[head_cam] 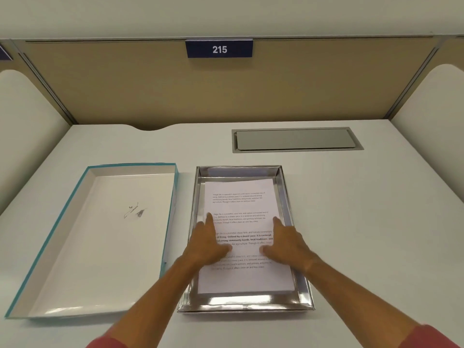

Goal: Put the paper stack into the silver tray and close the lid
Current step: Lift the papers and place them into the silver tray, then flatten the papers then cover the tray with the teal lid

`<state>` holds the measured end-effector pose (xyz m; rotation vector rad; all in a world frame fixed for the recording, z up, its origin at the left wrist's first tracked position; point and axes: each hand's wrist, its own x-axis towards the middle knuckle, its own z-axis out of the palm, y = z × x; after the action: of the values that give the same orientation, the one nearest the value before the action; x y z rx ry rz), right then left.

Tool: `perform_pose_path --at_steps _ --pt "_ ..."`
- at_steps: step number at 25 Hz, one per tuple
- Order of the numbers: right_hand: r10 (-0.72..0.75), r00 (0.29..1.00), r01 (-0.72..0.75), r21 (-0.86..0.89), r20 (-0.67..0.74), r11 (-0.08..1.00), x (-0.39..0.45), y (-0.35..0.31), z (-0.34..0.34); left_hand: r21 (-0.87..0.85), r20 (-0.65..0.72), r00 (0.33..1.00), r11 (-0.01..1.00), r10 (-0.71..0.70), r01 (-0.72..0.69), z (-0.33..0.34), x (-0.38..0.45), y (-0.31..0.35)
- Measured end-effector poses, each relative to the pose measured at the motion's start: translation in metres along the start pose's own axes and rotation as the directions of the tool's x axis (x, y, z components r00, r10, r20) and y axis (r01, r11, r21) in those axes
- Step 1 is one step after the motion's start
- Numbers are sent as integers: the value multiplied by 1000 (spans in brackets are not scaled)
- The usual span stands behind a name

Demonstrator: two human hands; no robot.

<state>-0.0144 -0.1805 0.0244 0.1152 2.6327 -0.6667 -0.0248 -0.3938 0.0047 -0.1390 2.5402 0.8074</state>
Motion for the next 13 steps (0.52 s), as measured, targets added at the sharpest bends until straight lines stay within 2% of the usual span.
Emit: perform_pose_path --at_steps 2,5,10,13 --pt "-43 990 52 -69 131 996 -23 14 14 121 86 996 992 27 -38 18 -27 -17" --pt "-72 978 109 -182 197 977 -48 28 30 233 138 990 971 26 -58 37 -51 -36" --pt "-158 981 187 -322 116 928 -58 26 38 303 58 994 947 98 -111 44 -57 -35" --pt "-169 983 184 -372 72 910 -60 27 39 347 37 993 931 111 -117 45 -57 -37"
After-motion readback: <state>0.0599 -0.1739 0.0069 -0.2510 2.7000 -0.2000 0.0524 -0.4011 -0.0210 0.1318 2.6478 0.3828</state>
